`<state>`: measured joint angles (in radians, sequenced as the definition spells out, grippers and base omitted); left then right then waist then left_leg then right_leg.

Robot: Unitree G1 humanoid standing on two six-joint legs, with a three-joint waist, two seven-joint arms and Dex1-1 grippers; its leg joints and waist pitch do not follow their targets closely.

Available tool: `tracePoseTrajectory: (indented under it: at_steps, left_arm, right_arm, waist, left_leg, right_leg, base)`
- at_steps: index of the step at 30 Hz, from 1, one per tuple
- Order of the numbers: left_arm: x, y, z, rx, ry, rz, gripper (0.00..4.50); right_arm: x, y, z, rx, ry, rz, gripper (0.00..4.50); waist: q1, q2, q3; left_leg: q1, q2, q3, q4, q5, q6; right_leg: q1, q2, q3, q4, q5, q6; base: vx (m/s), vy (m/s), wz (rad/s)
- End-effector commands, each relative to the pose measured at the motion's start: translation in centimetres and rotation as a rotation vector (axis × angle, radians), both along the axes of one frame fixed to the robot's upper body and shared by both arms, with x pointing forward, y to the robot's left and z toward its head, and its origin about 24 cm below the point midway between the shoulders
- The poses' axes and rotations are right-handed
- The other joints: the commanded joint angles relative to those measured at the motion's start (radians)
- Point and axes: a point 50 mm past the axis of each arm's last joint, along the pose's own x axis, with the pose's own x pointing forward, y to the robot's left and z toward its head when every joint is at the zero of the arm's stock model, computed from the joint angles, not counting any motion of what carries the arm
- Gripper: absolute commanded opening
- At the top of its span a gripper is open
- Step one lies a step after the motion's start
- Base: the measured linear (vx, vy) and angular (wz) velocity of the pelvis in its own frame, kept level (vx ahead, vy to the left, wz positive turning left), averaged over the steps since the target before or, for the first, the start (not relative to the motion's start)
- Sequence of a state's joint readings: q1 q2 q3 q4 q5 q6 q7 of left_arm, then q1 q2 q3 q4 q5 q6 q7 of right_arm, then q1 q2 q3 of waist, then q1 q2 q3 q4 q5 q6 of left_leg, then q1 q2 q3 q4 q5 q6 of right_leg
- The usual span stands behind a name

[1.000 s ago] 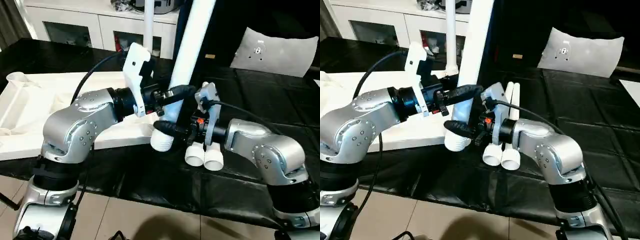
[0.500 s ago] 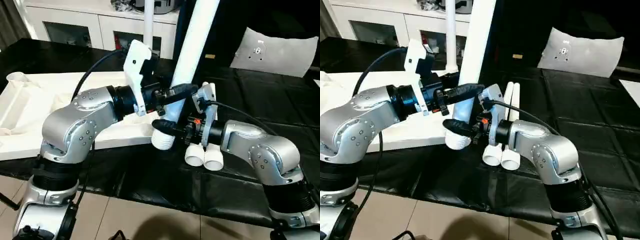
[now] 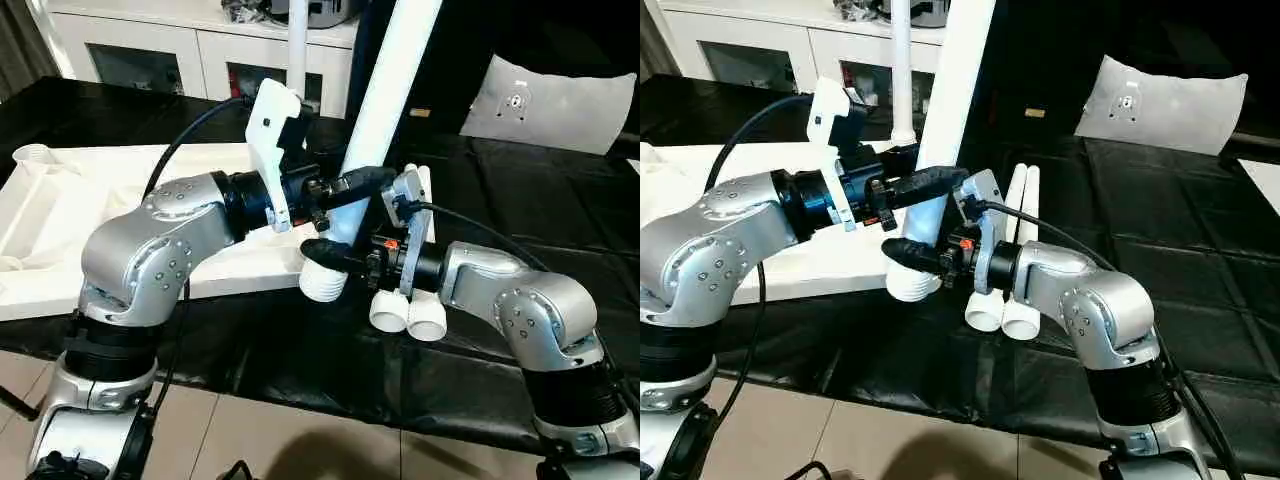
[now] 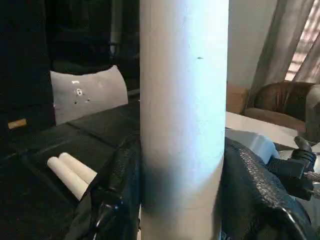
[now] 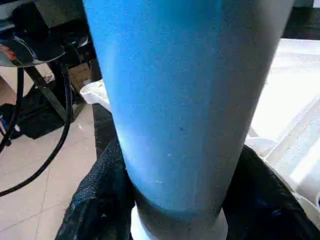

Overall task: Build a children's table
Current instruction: Pick table leg

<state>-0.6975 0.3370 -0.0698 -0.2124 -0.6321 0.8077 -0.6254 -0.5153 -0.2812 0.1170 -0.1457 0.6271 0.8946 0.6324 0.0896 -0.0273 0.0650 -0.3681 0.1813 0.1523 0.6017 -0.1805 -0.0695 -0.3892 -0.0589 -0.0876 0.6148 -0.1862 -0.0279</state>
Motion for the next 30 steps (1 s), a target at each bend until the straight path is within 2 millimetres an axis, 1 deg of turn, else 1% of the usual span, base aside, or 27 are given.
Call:
tracePoseTrajectory:
  at_steps: [1,5,6,7,8,9,10,11,12,15,17,18,19,20,22,24,26,27,30]
  left_arm:
    - [-1.1,-0.7,0.8,-0.028,-0.034,-0.09,1.84]
    - [-1.3,-0.7,1.0,-0.099,0.026,-0.109,1.84]
    - [-1.5,-0.8,1.1,-0.122,0.035,-0.134,2.4]
    - [-1.7,-0.9,1.2,-0.141,0.037,-0.155,2.4]
    - [-1.8,-1.0,1.3,-0.154,0.037,-0.167,2.54]
    - [-1.9,-1.1,1.4,-0.176,0.039,-0.175,2.56]
    - [-1.9,-1.1,1.4,-0.177,0.039,-0.175,2.56]
    - [-2.0,-1.3,1.5,-0.205,0.043,-0.175,2.63]
    - [-2.0,-1.4,1.5,-0.22,0.048,-0.173,2.89]
    - [-1.8,-1.5,1.3,-0.219,0.063,-0.154,2.97]
    - [-1.7,-1.6,1.2,-0.226,0.07,-0.139,3.22]
    - [-1.7,-1.6,1.2,-0.235,0.072,-0.136,3.33]
    - [-1.7,-1.6,1.4,-0.283,0.081,-0.138,3.4]
    - [-1.7,-1.6,1.4,-0.283,0.081,-0.138,3.47]
    - [-1.6,-1.3,1.7,-0.32,0.069,-0.116,3.68]
    - [-1.6,-0.9,2.1,-0.362,0.041,-0.087,3.76]
    - [-1.6,-0.4,2.1,-0.366,0.033,-0.062,3.96]
    - [-1.7,-0.2,1.9,-0.36,0.029,-0.052,3.96]
    - [-1.8,0.8,1.4,-0.343,0.021,0.022,3.98]
  right_arm:
    - [0.3,-0.9,0.2,0.013,-0.006,-0.044,1.94]
    - [0.3,-0.9,0.0,0.006,-0.01,-0.042,1.93]
    - [0.3,-0.9,0.0,0.003,-0.01,-0.043,1.93]
    - [0.3,-0.9,-0.1,-0.004,-0.008,-0.045,1.93]
    - [0.3,-0.9,-0.2,-0.01,-0.008,-0.046,1.93]
    - [0.3,-0.9,-0.3,-0.021,-0.001,-0.05,1.93]
    - [0.3,-0.9,-0.3,-0.021,-0.001,-0.051,1.93]
    - [0.3,-1.0,-0.6,-0.041,0.008,-0.06,1.93]
    - [0.3,-1.0,-0.7,-0.037,0.02,-0.062,1.92]
    - [0.2,-1.0,-0.9,-0.036,0.044,-0.061,1.91]
    - [0.2,-0.9,-0.9,-0.046,0.018,-0.059,1.91]
    - [0.2,-0.9,-0.9,-0.048,0.015,-0.059,1.91]
    - [0.1,-0.7,-0.9,-0.048,0.002,-0.061,1.91]
    - [0.1,-0.7,-0.9,-0.048,0.002,-0.061,1.91]
    - [0.2,-0.6,-0.7,-0.049,-0.044,-0.083,1.91]
    - [0.5,-0.8,-0.6,-0.025,-0.046,-0.151,1.91]
    - [0.7,-1.1,-0.7,-0.065,-0.069,-0.195,1.91]
    - [0.8,-1.2,-0.8,-0.078,-0.073,-0.205,1.91]
    - [0.8,-1.6,-0.8,-0.1,-0.097,-0.262,1.9]
  waist:
    - [0.002,0.005,-0.075]
    - [0.001,0.004,-0.076]
    - [0.002,0.004,-0.076]
    - [0.001,0.003,-0.075]
    - [0.004,0.003,-0.076]
    - [0.004,0.003,-0.075]
    - [0.006,0.004,-0.076]
    - [0.005,0.003,-0.076]
    - [0.005,0.001,-0.074]
    - [0.004,0.0,-0.074]
    - [0.004,-0.001,-0.074]
    - [0.004,0.0,-0.074]
    - [0.004,0.0,-0.075]
    - [0.005,-0.001,-0.075]
    - [0.005,-0.002,-0.075]
    - [0.004,-0.006,-0.074]
    - [0.002,-0.005,-0.074]
    - [0.001,-0.007,-0.073]
    - [-0.002,-0.003,-0.071]
  left_leg:
    - [0.007,0.042,-0.004,-0.066,-0.116,-0.034]
    - [0.006,0.041,-0.003,-0.064,-0.113,-0.035]
    - [0.006,0.041,-0.004,-0.064,-0.113,-0.034]
    - [0.005,0.04,-0.003,-0.064,-0.115,-0.032]
    - [0.006,0.04,-0.003,-0.063,-0.114,-0.033]
    - [0.005,0.041,-0.002,-0.064,-0.115,-0.032]
    - [0.008,0.043,-0.003,-0.064,-0.115,-0.031]
    - [0.008,0.044,-0.003,-0.064,-0.119,-0.028]
    - [0.005,0.041,-0.003,-0.065,-0.121,-0.028]
    - [0.006,0.04,-0.003,-0.065,-0.122,-0.026]
    - [0.005,0.04,-0.003,-0.065,-0.121,-0.026]
    - [0.005,0.04,-0.003,-0.065,-0.12,-0.027]
    - [0.006,0.041,-0.003,-0.064,-0.116,-0.027]
    - [0.004,0.041,-0.002,-0.063,-0.109,-0.027]
    - [0.003,0.041,-0.003,-0.064,-0.108,-0.029]
    - [0.003,0.041,-0.002,-0.065,-0.111,-0.025]
    - [0.004,0.042,-0.002,-0.064,-0.11,-0.024]
    - [0.004,0.041,-0.001,-0.065,-0.111,-0.028]
    - [0.006,0.039,0.0,-0.066,-0.129,-0.036]
  right_leg:
    - [0.057,-0.081,0.06,-0.067,-0.19,-0.128]
    - [0.059,-0.082,0.06,-0.064,-0.182,-0.134]
    - [0.058,-0.082,0.059,-0.066,-0.181,-0.137]
    - [0.058,-0.081,0.06,-0.068,-0.189,-0.137]
    - [0.059,-0.084,0.059,-0.066,-0.193,-0.139]
    - [0.058,-0.083,0.06,-0.068,-0.194,-0.14]
    - [0.056,-0.082,0.059,-0.067,-0.19,-0.143]
    - [0.056,-0.082,0.06,-0.068,-0.186,-0.144]
    - [0.059,-0.081,0.059,-0.068,-0.195,-0.137]
    - [0.058,-0.081,0.059,-0.072,-0.225,-0.122]
    - [0.057,-0.081,0.059,-0.074,-0.235,-0.109]
    - [0.057,-0.081,0.059,-0.074,-0.234,-0.108]
    - [0.058,-0.081,0.059,-0.074,-0.226,-0.11]
    - [0.059,-0.082,0.06,-0.073,-0.213,-0.115]
    - [0.058,-0.082,0.059,-0.072,-0.211,-0.115]
    - [0.058,-0.083,0.06,-0.074,-0.219,-0.116]
    - [0.058,-0.082,0.059,-0.073,-0.222,-0.115]
    - [0.056,-0.08,0.059,-0.073,-0.228,-0.108]
    - [0.054,-0.078,0.06,-0.077,-0.26,-0.081]
  base:
    - [0.0,0.0,0.0]
    - [0.0,0.0,0.0]
    - [0.0,0.0,0.0]
    - [0.0,0.0,0.0]
    - [0.0,0.0,0.0]
    - [0.0,0.0,0.0]
    - [0.0,0.0,0.0]
    - [0.0,0.0,0.0]
    - [0.0,0.0,0.0]
    - [0.0,0.0,0.0]
    - [0.0,0.0,0.0]
    - [0.0,0.0,0.0]
    - [0.0,0.0,0.0]
    - [0.0,0.0,0.0]
    - [0.0,0.0,0.0]
    - [0.0,0.0,0.0]
    - [0.0,0.0,0.0]
    - [0.0,0.0,0.0]
    - [0.0,0.0,0.0]
